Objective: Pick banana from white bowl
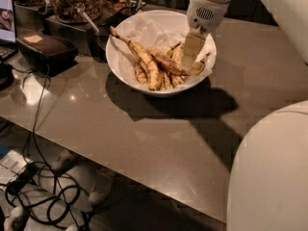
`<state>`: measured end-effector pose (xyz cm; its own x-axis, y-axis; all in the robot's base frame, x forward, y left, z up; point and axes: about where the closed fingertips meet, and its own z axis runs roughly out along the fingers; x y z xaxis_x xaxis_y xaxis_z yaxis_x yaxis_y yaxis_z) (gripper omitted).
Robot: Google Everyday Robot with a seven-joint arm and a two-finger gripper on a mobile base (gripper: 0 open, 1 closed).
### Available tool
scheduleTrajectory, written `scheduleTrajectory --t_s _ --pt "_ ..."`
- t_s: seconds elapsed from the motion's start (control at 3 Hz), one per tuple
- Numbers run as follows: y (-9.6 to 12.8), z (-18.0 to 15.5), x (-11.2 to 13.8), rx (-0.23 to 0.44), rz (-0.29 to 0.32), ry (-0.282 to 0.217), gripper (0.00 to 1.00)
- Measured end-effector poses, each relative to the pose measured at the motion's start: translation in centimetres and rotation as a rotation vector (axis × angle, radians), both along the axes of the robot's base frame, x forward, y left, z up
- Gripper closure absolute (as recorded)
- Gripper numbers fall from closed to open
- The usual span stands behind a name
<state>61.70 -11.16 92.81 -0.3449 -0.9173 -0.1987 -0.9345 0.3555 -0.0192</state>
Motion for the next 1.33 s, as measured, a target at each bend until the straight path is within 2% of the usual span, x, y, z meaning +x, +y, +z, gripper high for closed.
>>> scheduleTrajectory --t_s 1.0,1.33 --pt "0.7 -0.7 1.3 -0.056 0.037 -0.005 0.45" --pt "0.7 -1.6 1.6 -0.062 0.037 0.012 0.45"
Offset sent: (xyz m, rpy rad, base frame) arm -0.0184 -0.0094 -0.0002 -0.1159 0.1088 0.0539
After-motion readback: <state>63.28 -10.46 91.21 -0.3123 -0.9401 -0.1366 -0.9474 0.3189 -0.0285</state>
